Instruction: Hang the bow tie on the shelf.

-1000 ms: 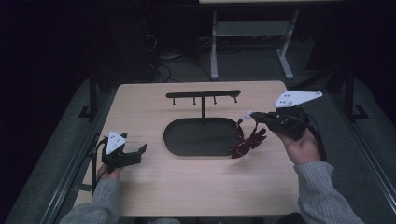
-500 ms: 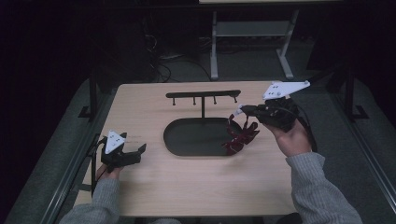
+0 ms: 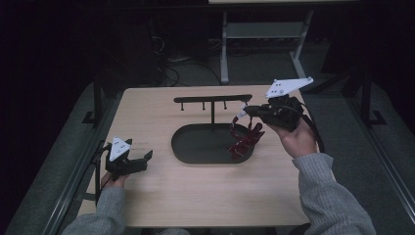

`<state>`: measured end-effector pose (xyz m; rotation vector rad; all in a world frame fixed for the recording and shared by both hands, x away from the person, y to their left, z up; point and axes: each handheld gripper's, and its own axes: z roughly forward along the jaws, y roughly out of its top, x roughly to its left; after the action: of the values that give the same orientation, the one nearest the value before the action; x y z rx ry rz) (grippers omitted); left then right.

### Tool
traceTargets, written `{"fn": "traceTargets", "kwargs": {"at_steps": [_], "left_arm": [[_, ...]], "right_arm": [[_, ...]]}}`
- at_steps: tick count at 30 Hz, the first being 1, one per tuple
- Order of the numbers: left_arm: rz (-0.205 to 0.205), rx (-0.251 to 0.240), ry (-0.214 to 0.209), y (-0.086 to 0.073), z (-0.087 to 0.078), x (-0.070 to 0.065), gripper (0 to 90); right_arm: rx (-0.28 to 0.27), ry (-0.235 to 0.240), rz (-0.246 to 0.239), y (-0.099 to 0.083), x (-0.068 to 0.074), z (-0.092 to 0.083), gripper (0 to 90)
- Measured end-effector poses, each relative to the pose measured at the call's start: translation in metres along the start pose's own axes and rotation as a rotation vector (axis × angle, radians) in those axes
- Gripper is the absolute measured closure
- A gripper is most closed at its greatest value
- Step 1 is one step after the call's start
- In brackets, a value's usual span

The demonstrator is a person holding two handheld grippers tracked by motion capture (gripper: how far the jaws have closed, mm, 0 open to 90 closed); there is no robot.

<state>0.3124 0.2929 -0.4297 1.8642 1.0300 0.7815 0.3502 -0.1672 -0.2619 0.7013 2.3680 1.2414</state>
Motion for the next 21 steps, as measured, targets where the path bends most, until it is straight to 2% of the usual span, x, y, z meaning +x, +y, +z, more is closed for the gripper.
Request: {"fn": "traceTargets", "kwargs": {"at_steps": [7, 21], "left_arm": [[-0.001, -0.002, -0.003, 0.000, 0.000, 0.000, 13.0], [-0.002, 0.000, -0.003, -0.001, -0.001, 0.002, 13.0]], "right_arm": [[-0.011, 0.003, -0.024, 0.010, 0.003, 0.001, 88.0], [-0.001, 0.027, -0.046, 0.031, 0.007, 0.016, 88.1]]}}
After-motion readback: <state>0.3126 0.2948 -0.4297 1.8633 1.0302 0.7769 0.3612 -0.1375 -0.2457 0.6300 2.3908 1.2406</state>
